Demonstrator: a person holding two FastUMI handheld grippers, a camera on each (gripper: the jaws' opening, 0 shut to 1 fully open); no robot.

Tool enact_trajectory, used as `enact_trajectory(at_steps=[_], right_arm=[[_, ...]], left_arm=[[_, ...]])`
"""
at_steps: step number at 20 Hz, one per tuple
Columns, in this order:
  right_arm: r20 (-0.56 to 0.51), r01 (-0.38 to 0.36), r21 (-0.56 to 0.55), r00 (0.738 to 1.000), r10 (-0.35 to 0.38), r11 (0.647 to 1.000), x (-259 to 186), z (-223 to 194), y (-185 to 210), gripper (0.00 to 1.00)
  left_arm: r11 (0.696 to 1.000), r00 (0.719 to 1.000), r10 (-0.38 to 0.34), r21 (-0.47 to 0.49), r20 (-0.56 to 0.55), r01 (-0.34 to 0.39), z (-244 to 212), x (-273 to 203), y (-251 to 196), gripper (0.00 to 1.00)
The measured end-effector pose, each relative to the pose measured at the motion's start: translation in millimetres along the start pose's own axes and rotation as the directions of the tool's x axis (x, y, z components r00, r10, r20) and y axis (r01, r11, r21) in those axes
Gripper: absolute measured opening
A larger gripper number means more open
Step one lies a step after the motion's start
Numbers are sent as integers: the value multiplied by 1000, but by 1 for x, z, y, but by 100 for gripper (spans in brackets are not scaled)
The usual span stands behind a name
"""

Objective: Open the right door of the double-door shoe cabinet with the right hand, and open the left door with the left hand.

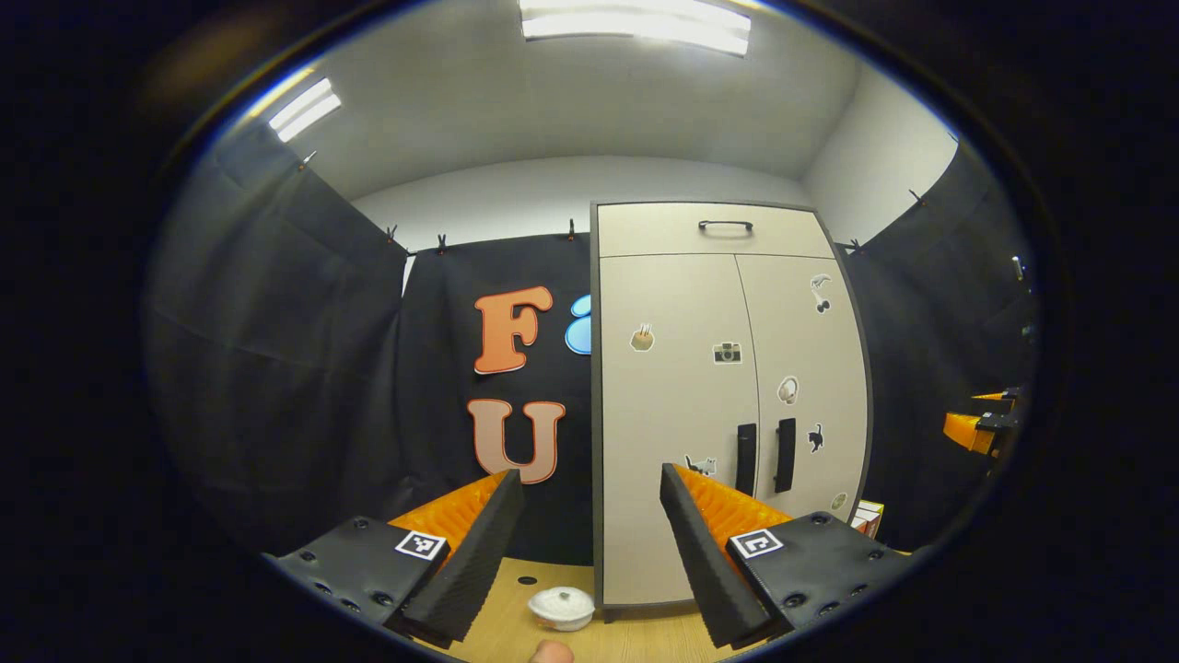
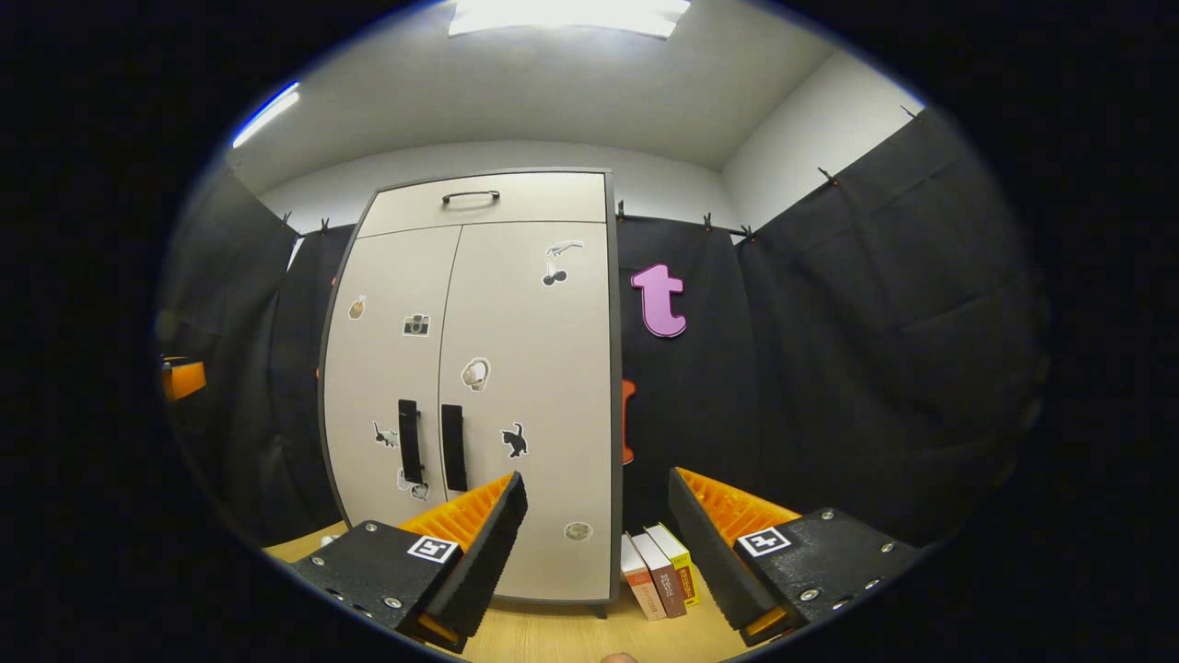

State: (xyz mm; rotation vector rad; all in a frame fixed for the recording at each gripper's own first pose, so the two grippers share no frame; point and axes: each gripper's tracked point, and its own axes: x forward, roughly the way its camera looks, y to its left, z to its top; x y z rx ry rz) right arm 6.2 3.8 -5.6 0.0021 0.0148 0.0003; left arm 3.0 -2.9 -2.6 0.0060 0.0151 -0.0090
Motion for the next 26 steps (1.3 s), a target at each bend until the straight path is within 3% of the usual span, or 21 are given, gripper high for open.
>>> enact_trajectory(at_steps=[7,12,19,26], right_arm=[[-24,-55,-14,998,55,998,21,-2,49,94],[-25,-134,2,991,134,991,47,1,98,94],[-54,-147,-13,988,146,989,95,-7,140,94],[-111,-143,-15,984,140,990,153,-42,173,94]], left_arm=[[1000,1000,-1,-2,-4,1,-3,-6,7,96],[999,999,29,17,-19,-28,-8,-7,19,96],[999,999,49,11,-7,-49,-10,-9,32,96],[999,999,41,1,-18,-41,-22,0,42,96]])
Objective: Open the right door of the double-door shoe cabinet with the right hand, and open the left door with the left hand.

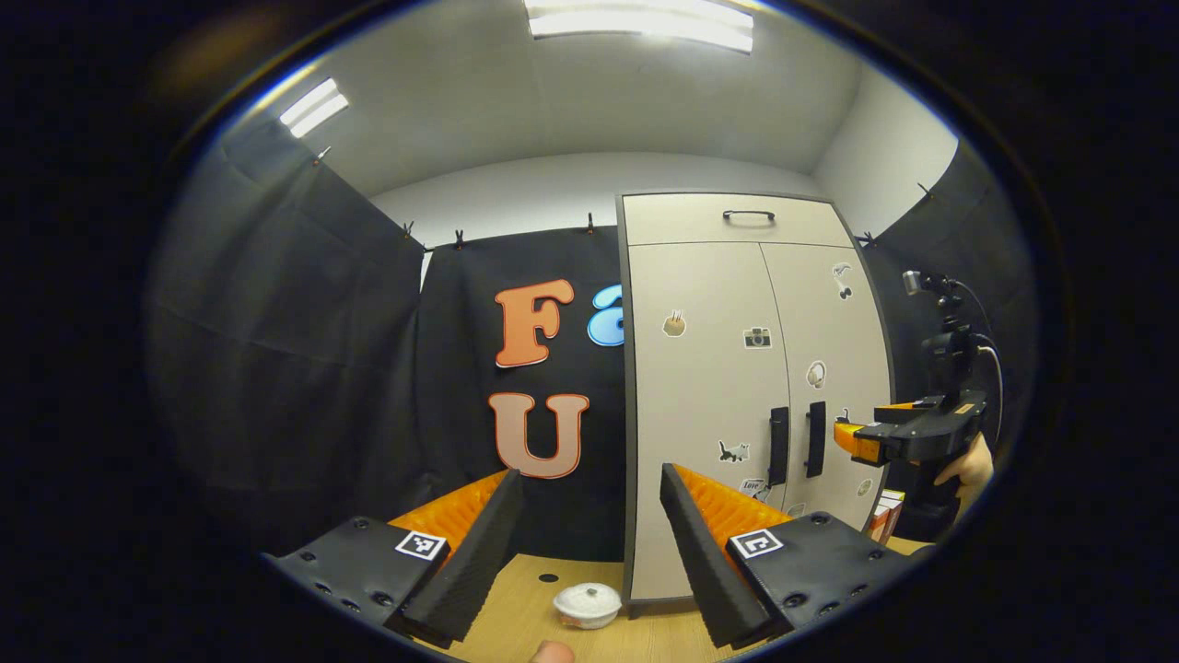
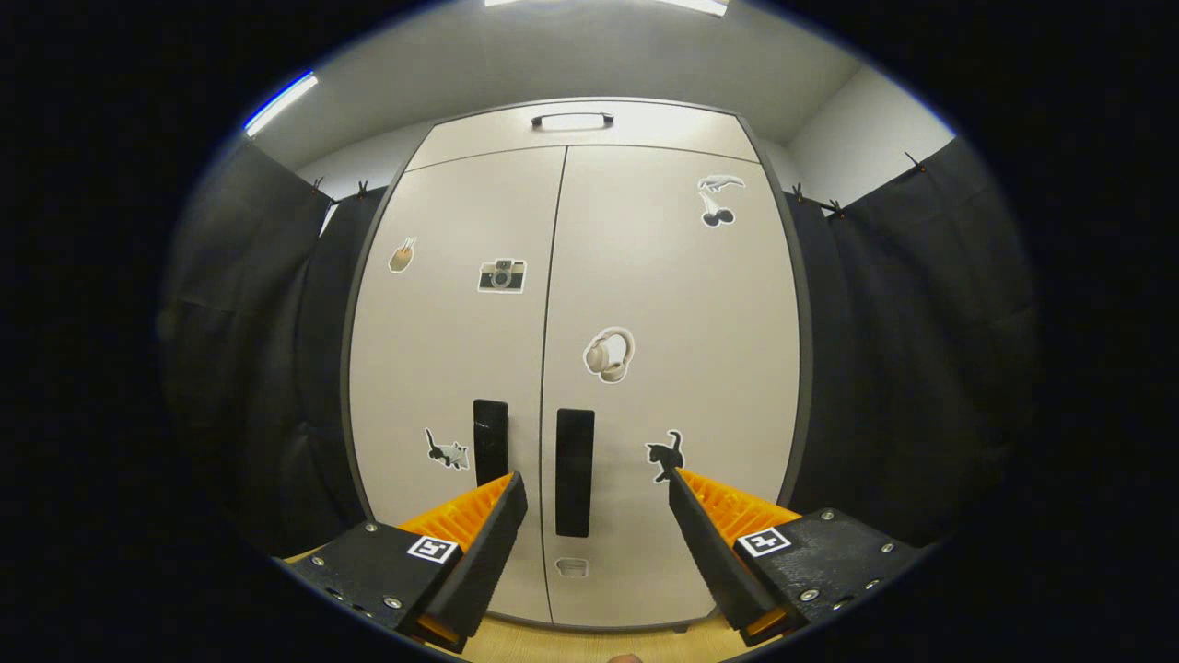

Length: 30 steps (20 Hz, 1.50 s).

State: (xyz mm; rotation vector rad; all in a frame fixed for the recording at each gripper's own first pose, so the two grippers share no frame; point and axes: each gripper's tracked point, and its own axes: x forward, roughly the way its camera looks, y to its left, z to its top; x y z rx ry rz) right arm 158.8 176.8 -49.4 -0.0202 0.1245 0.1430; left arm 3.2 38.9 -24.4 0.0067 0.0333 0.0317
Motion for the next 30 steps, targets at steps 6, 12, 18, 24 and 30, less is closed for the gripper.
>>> enact_trajectory(at_steps=[6,12,18,24,30], right_arm=[[-3,26,10,1000,-26,1000,44,-7,4,95],[-20,36,20,999,-35,999,66,-19,6,90],[-42,50,61,998,-47,997,80,-27,1,81],[-62,52,85,997,-47,995,90,-35,1,68],[-64,19,91,998,-13,996,87,-37,10,34]], left_arm=[[1000,999,27,7,-20,-27,-16,11,23,96],[998,998,58,12,-18,-58,-21,16,38,96],[999,999,37,14,-18,-36,-21,10,37,96],[999,999,32,19,-4,-32,-16,3,36,96],[999,999,42,12,-31,-42,-24,4,39,96]])
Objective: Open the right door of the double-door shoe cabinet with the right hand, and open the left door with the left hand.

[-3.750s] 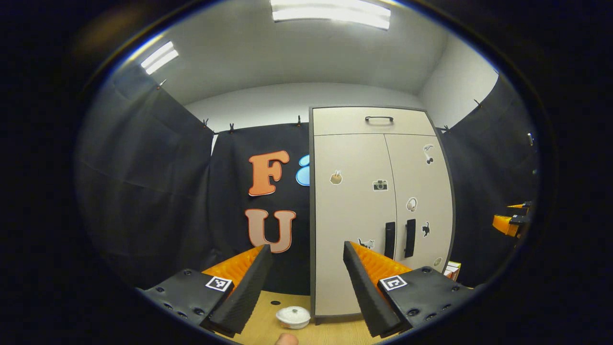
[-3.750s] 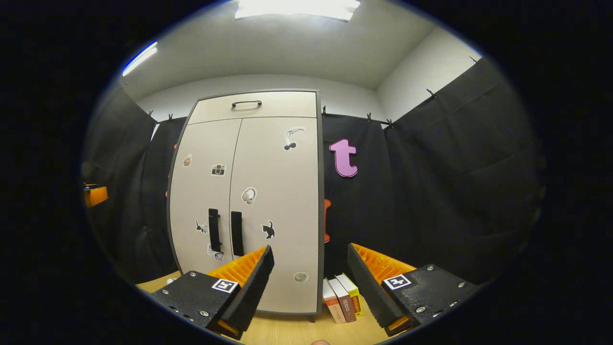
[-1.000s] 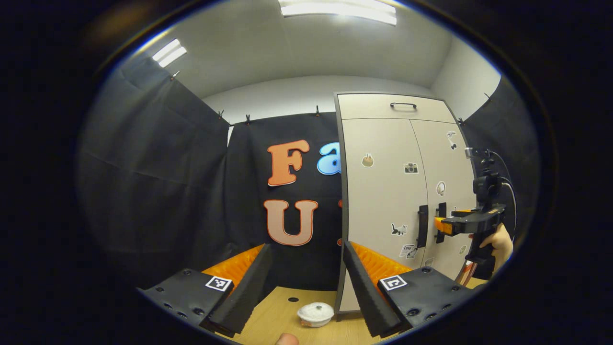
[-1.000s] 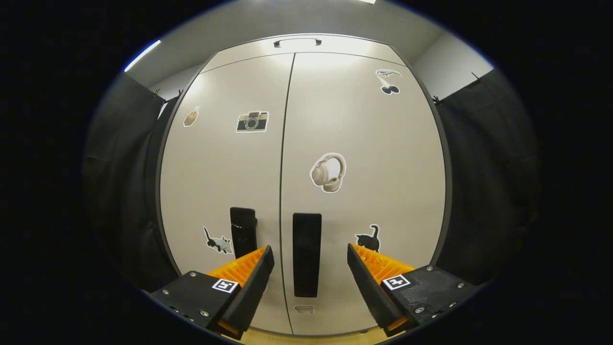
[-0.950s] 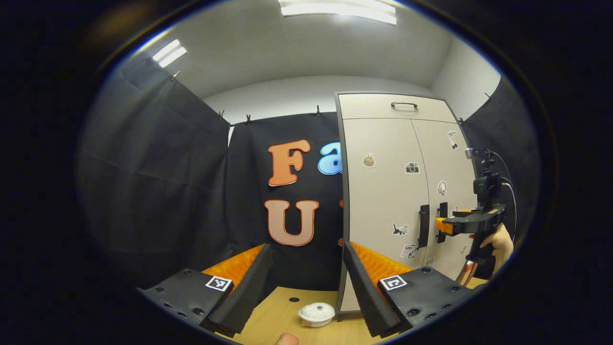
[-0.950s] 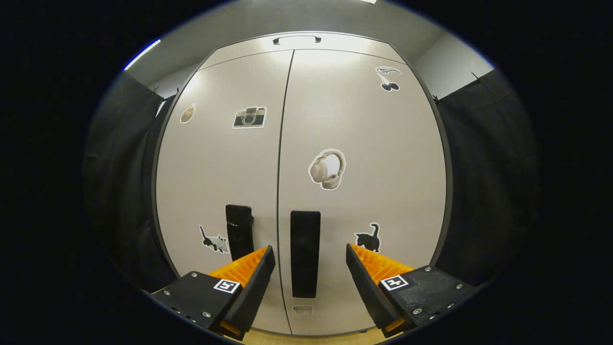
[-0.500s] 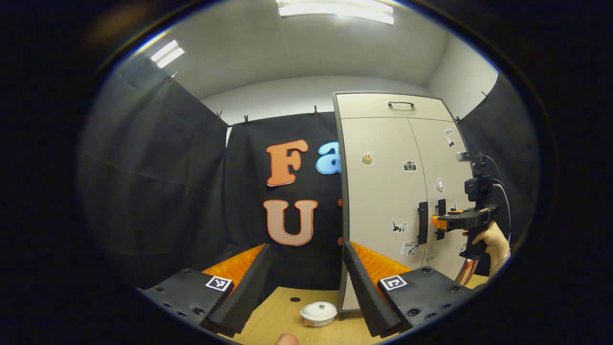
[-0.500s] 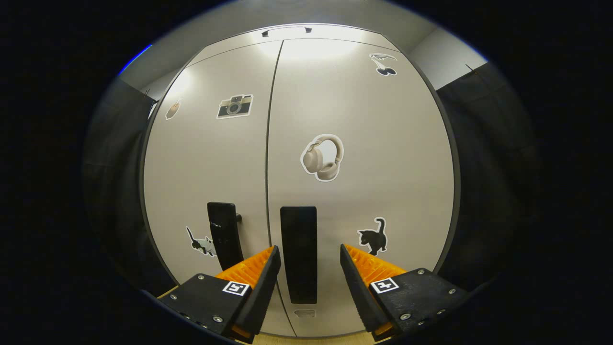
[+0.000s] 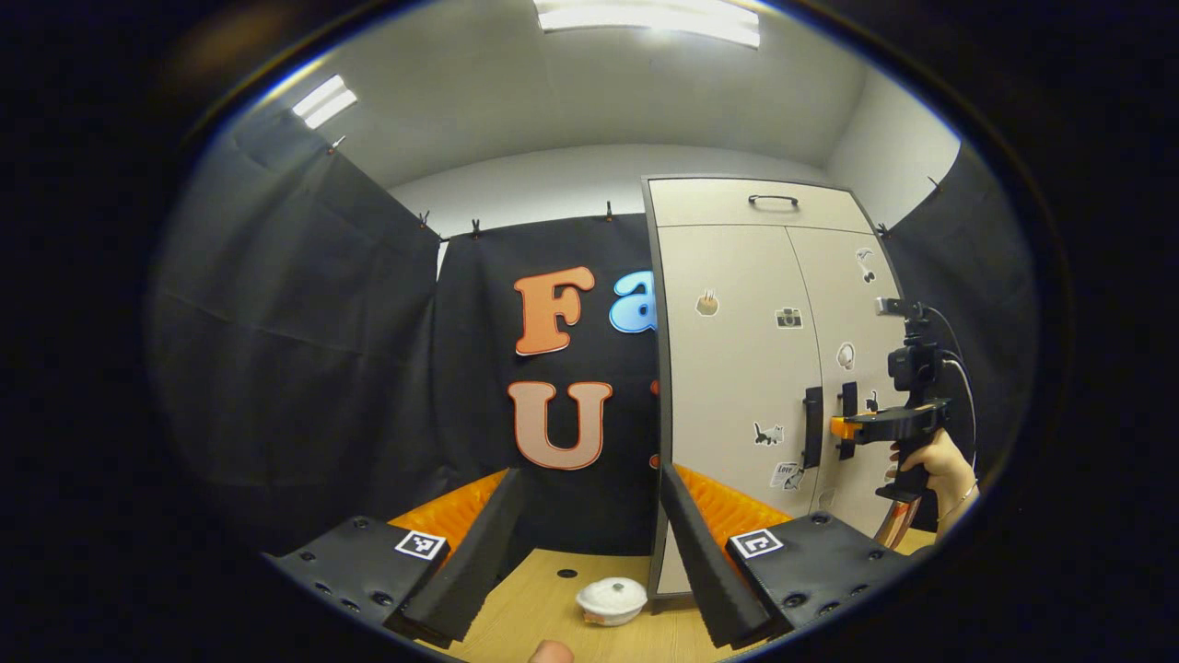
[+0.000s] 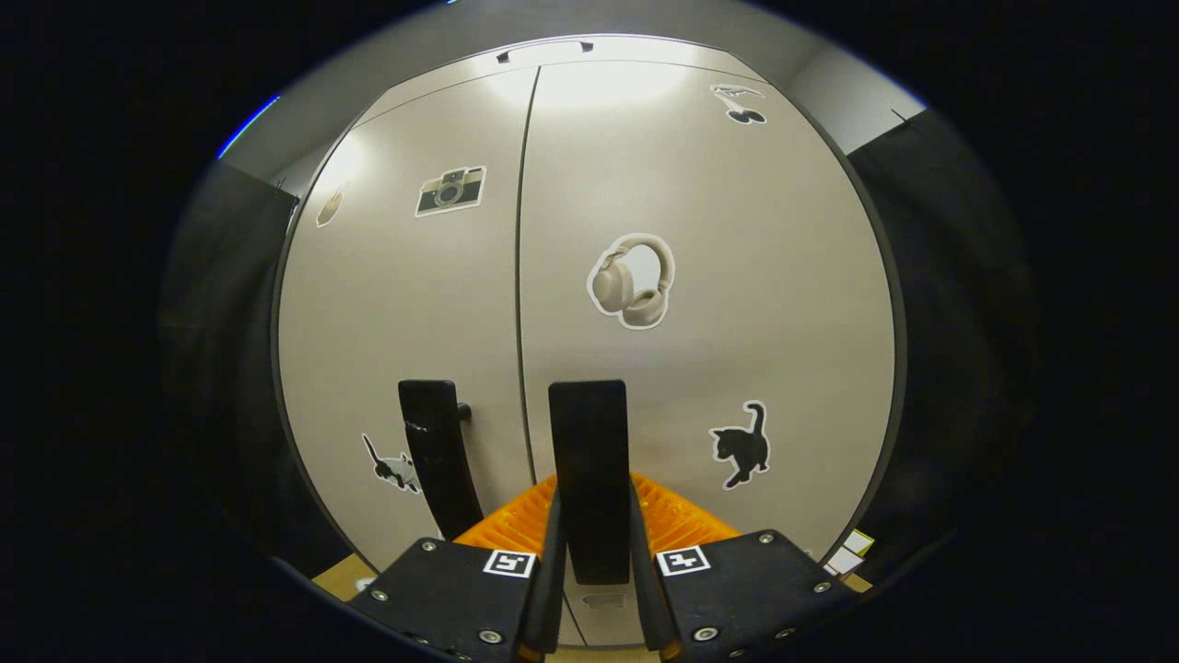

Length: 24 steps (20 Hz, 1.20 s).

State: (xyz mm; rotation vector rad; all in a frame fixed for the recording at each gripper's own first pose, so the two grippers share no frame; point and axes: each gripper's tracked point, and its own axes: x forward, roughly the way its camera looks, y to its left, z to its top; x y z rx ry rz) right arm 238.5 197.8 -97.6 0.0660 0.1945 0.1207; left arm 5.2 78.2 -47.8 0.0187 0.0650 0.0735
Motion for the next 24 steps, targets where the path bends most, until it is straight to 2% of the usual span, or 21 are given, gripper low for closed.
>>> enact_trajectory(at_steps=[4,7,15,24], right_arm=[[5,-21,-3,1000,21,1000,-6,0,-1,28],[2,-44,-9,999,44,999,-16,1,-2,20],[8,-100,-15,995,101,995,-67,2,-19,9],[13,-116,-10,993,116,993,-121,6,-51,9]], left_arm=[[1000,1000,9,-9,-13,-9,-2,-4,1,96],[1000,1000,10,-20,-26,-10,-4,-5,-2,97],[999,998,15,-29,-68,-17,-11,-16,-11,96],[999,996,-1,-43,-90,-2,-19,-26,-32,96]])
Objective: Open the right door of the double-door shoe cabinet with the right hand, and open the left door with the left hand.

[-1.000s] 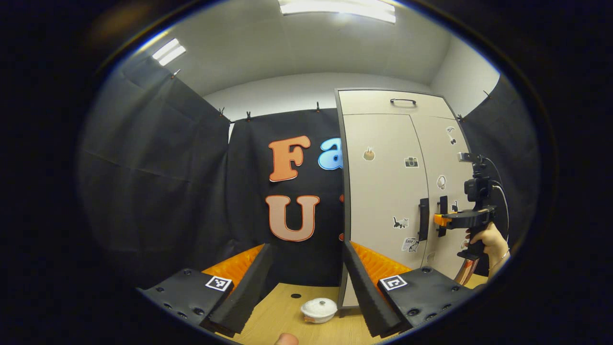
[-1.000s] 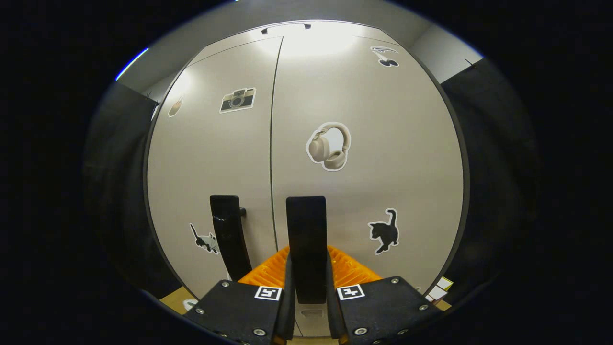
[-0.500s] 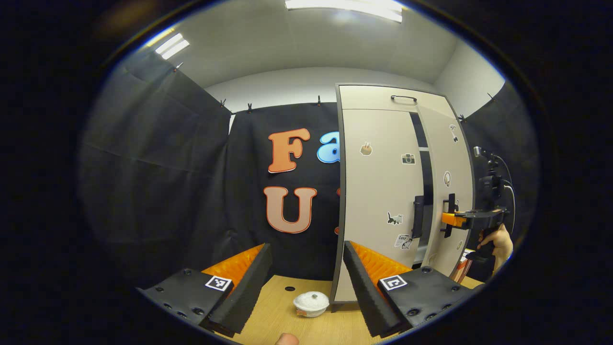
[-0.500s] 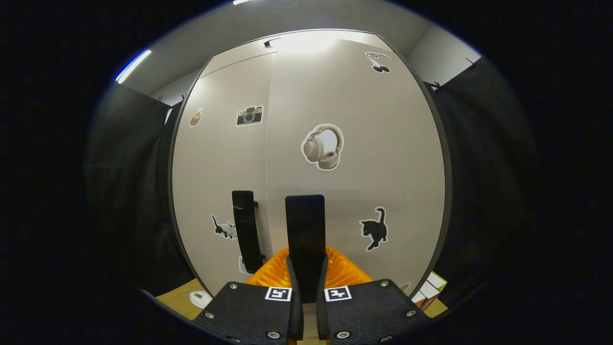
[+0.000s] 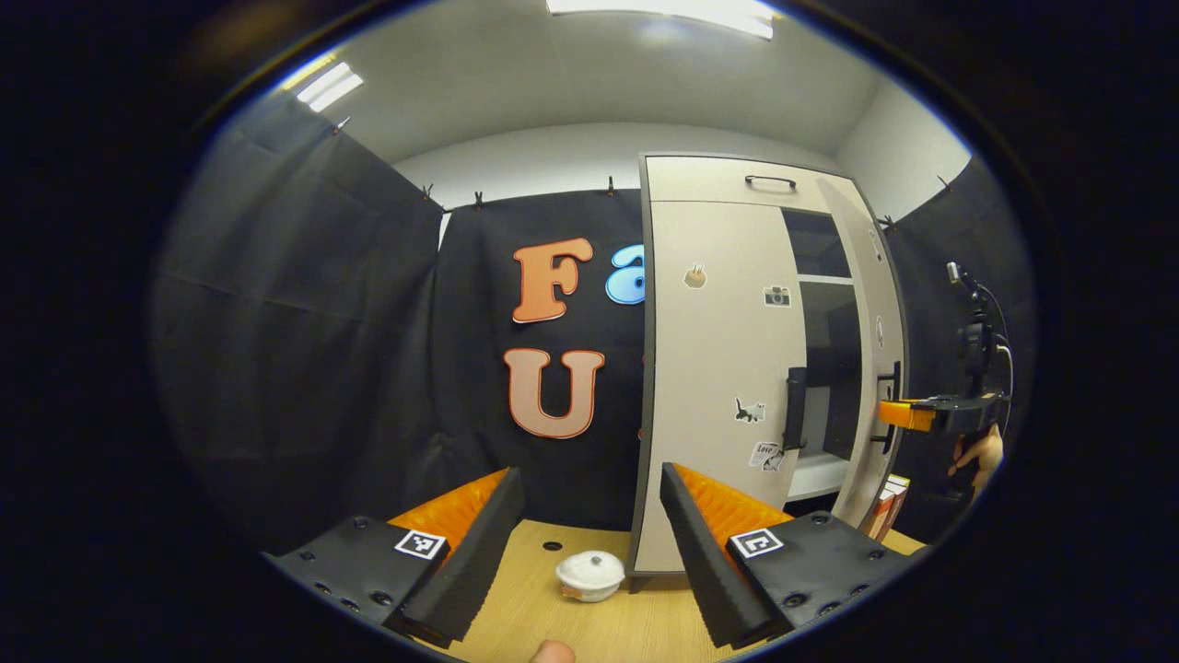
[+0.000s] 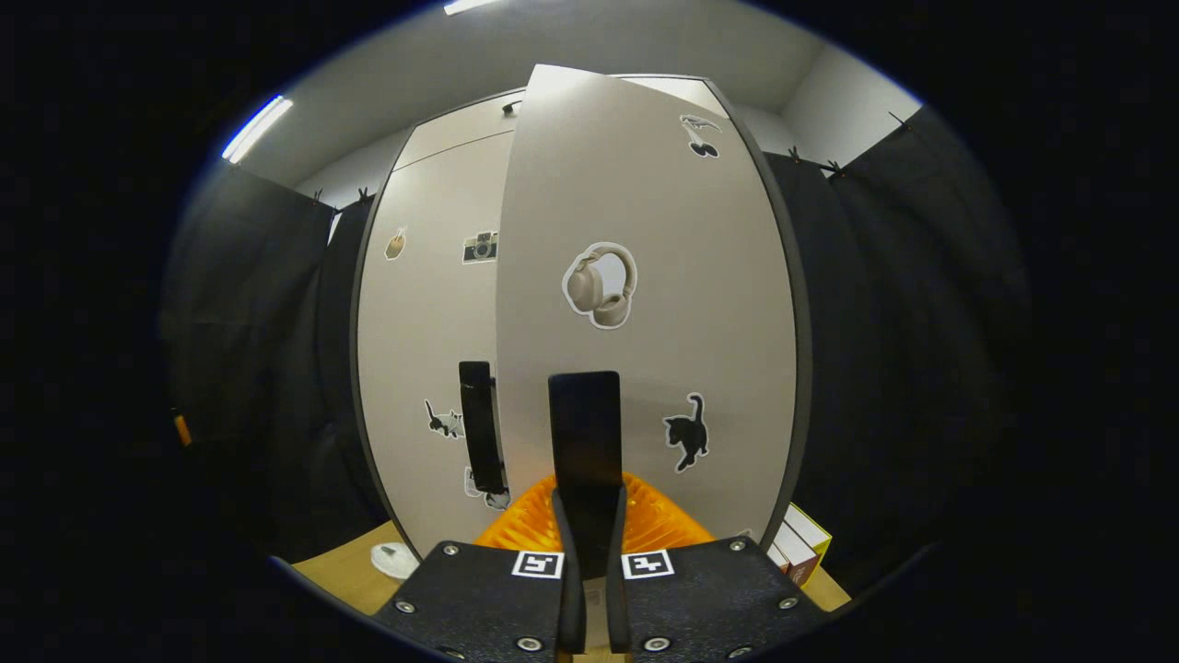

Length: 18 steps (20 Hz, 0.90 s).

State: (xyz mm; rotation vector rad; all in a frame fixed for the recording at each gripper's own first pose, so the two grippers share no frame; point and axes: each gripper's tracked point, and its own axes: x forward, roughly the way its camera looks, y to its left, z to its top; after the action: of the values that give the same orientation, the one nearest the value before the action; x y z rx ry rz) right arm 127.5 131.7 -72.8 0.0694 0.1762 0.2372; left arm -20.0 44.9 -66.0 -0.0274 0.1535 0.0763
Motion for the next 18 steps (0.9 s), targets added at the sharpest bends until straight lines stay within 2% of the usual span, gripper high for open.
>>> enact_trajectory(at_steps=[5,10,13,15,18], right_arm=[[16,11,14,1000,-11,1000,-38,5,-30,8],[25,67,18,997,-67,998,-66,8,-64,8],[26,130,9,991,-131,991,-78,11,-87,7],[32,188,3,982,-188,982,-87,12,-101,1],[41,251,-18,967,-251,968,-97,14,-119,0]], left_arm=[[999,999,-31,8,7,31,0,-2,-19,96],[998,998,-60,-1,11,60,2,-6,-35,96],[997,997,-77,-2,16,77,4,-8,-43,96],[997,996,-81,4,26,81,8,-11,-47,96],[995,995,-99,7,30,99,10,-12,-57,96]])
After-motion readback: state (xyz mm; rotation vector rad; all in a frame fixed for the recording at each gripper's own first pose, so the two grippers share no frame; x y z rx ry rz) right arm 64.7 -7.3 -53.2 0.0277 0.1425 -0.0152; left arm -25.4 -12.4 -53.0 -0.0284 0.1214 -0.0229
